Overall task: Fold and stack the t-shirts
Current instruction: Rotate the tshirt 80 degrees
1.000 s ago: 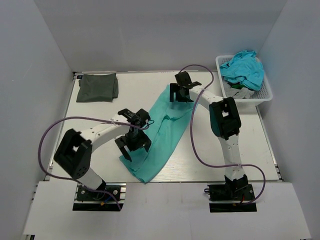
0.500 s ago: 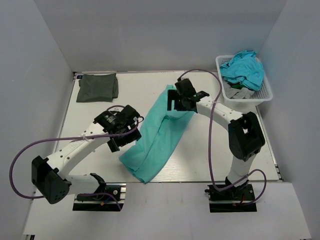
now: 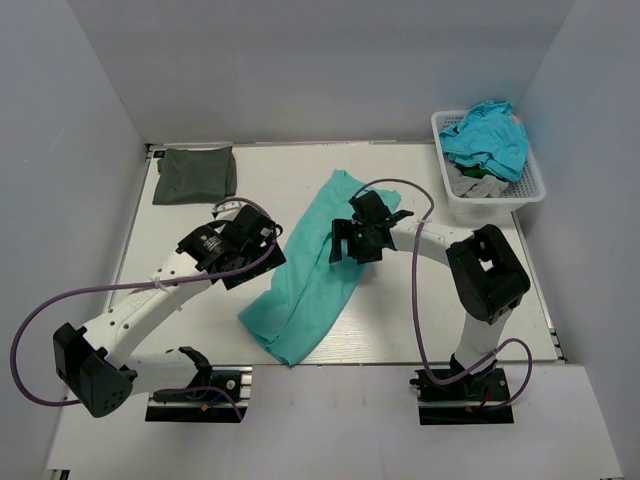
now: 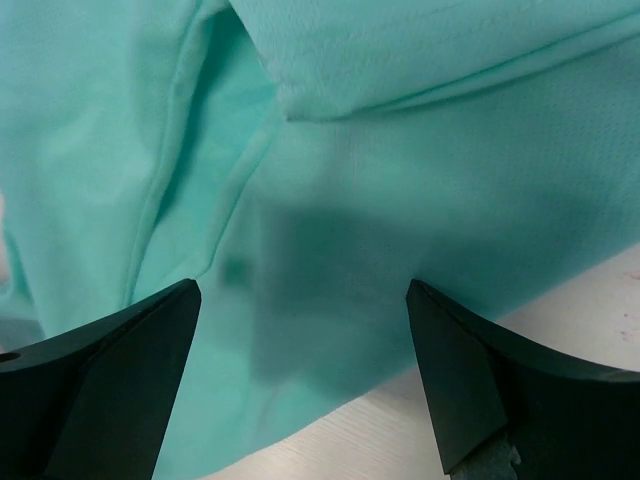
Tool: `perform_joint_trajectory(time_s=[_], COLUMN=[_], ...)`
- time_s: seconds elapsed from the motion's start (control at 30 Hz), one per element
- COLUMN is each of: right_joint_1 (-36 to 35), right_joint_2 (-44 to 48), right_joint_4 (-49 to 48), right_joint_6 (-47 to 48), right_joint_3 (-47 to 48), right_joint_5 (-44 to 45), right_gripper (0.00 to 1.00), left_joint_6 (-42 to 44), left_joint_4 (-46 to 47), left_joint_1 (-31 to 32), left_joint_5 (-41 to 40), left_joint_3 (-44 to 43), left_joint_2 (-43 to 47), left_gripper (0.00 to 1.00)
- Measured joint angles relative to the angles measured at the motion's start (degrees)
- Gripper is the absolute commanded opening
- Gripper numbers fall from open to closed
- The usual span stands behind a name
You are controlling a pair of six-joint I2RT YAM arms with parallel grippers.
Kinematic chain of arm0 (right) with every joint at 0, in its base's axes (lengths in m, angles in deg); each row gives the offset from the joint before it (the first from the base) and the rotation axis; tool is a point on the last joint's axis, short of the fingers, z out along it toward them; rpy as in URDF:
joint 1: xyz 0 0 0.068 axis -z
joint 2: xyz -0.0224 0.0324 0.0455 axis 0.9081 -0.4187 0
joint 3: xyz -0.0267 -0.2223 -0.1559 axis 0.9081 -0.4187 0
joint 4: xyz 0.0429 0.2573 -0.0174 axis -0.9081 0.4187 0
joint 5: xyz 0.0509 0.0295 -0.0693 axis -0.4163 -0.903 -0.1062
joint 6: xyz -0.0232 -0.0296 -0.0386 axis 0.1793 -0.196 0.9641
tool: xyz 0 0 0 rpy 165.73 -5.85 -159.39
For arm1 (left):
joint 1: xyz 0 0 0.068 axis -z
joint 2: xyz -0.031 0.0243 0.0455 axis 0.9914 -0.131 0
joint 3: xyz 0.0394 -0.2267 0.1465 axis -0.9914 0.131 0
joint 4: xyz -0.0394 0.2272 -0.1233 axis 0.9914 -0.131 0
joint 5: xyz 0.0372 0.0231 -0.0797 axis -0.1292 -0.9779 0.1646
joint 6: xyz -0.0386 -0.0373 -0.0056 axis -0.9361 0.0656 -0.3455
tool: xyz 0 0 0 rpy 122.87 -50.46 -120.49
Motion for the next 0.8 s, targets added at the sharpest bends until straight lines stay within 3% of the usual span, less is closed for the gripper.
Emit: perform_joint_trajectory(time_s=[0.3, 0.47, 0.67, 0.8], right_joint_1=[7.3, 12.7, 16.1, 15.7], right_joint_2=[-0.8, -4.3, -12.4, -9.2], right_joint_4=[-0.6, 0.9, 6.4, 8.9], right_joint_6=[0.0, 3.6, 12.5, 14.9], right_joint_3=[0.2, 5.1, 18.5, 18.3], right_joint_5=[0.8, 0.7, 1.8, 0.4], right_gripper=[0.90, 0.90, 0.90, 0.90], left_joint_6=[1.4, 5.0, 12.9, 16.0], left_joint_4=[1.0, 4.2, 11.9, 15.5], left_joint_1=[0.0, 0.0, 0.3, 1.1], left_joint_5=[0.6, 2.7, 11.3, 16.0], left_joint_3=[3.5, 4.4, 5.5, 6.6], left_joint_2=[0.0, -2.1, -11.5, -17.8], left_gripper=[1.00, 1.00, 1.00, 1.00])
